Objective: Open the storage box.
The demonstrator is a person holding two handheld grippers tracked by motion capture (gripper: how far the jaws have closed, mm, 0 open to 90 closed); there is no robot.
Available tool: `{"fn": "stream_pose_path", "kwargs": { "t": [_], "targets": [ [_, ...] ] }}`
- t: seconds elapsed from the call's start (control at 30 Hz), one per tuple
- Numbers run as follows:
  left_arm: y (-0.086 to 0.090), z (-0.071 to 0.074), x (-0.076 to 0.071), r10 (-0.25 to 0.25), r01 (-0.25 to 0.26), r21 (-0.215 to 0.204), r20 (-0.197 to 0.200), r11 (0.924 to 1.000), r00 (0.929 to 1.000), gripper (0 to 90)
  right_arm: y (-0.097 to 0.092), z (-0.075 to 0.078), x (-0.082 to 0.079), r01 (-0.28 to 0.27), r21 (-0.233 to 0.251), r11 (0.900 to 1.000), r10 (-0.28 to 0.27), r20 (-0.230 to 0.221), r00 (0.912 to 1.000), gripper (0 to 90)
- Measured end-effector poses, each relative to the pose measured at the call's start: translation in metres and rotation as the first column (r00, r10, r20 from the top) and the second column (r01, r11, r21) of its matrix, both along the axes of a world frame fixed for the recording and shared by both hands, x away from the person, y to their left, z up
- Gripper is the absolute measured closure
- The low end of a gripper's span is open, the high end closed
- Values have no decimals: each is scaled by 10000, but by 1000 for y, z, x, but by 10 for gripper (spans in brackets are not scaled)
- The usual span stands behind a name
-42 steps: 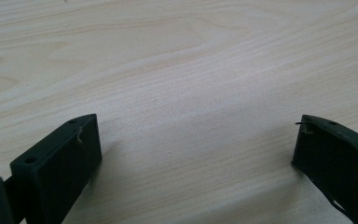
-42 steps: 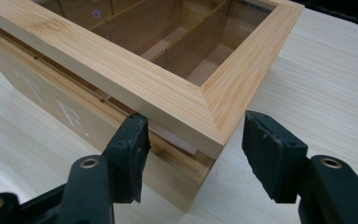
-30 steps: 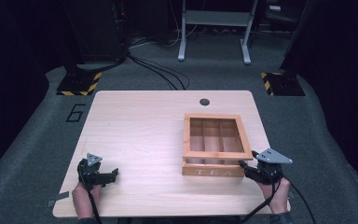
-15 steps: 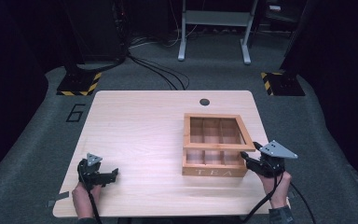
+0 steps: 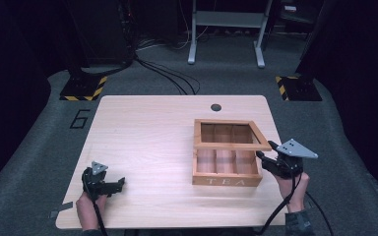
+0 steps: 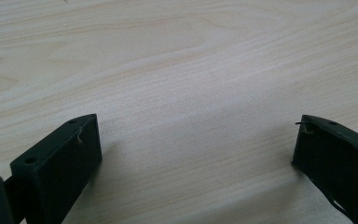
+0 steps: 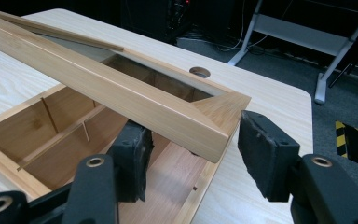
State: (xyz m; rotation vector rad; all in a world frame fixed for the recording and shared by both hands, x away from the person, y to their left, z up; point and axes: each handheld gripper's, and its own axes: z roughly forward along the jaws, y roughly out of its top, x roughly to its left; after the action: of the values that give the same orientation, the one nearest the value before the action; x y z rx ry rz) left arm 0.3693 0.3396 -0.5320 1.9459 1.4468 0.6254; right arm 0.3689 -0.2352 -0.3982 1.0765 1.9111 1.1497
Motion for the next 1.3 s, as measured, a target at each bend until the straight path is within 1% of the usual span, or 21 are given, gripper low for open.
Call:
{"fn": "stream_pose_path", "kwargs": {
  "t": [0.07, 0.1, 0.17, 0.23, 0.3, 0.37, 0.43, 0.67, 0.7, 0.77, 0.97, 1.07, 1.1, 1.13, 1.3],
  "targets": [
    [0, 0, 0, 33, -33, 1, 47, 10000, 10000, 8, 0, 2, 2, -15, -29, 10000, 15, 33, 10000, 452],
    [0, 0, 0, -8, 8, -11, -9, 10000, 10000, 8, 0, 2, 3, 58, 33, 10000, -58, -6, 10000, 453],
    [0, 0, 0, 7, -7, -2, 4, 10000, 10000, 8, -1, 4, 4, -6, -16, 10000, 6, 61, 10000, 458],
    [0, 0, 0, 6, -6, -5, 6, 10000, 10000, 8, -1, 5, 6, 43, 95, 9999, -44, 36, 10000, 459],
    [0, 0, 0, 7, -7, -6, 5, 10000, 10000, 8, -1, 6, 8, -26, 72, 10000, 25, 67, 10000, 459],
    [0, 0, 0, 4, -4, -17, 2, 10000, 10000, 8, -1, 7, 8, 29, 93, 10000, -30, 51, 10000, 459],
    [0, 0, 0, 8, -8, -5, 6, 10000, 10000, 8, -1, 11, 11, 25, 152, 9999, -26, 50, 10000, 460],
    [0, 0, 0, 3, -3, -2, 2, 10000, 10000, 8, -1, 22, 20, -13, 56, 10000, 12, 194, 9998, 467],
    [0, 0, 0, 10, -10, -6, 8, 10000, 10000, 8, -1, 25, 23, -7, 93, 10000, 5, 177, 9998, 485],
    [0, 0, 0, 7, -7, -6, 5, 10000, 10000, 8, -2, 28, 25, 50, -61, 10000, -49, 256, 9997, 509],
    [0, 0, 0, 11, -11, -3, 20, 10000, 10000, 8, -3, 34, 32, 108, -55, 9999, -106, 318, 9994, 561],
    [0, 0, 0, -6, 6, -12, -3, 10000, 10000, 8, -4, 36, 35, 102, -176, 9998, -96, 368, 9993, 583],
    [0, 0, 0, 35, -35, -5, 46, 10000, 10000, 8, -4, 37, 36, 121, -244, 9996, -111, 388, 9992, 595],
    [0, 0, 0, -1, 1, -5, -3, 10000, 10000, 8, -4, 38, 37, 171, -262, 9995, -161, 383, 9991, 604],
    [0, 0, 0, -2, 2, -18, -1, 10000, 10000, 8, -4, 43, 42, 138, -376, 9992, -124, 390, 9992, 610]
  ]
}}
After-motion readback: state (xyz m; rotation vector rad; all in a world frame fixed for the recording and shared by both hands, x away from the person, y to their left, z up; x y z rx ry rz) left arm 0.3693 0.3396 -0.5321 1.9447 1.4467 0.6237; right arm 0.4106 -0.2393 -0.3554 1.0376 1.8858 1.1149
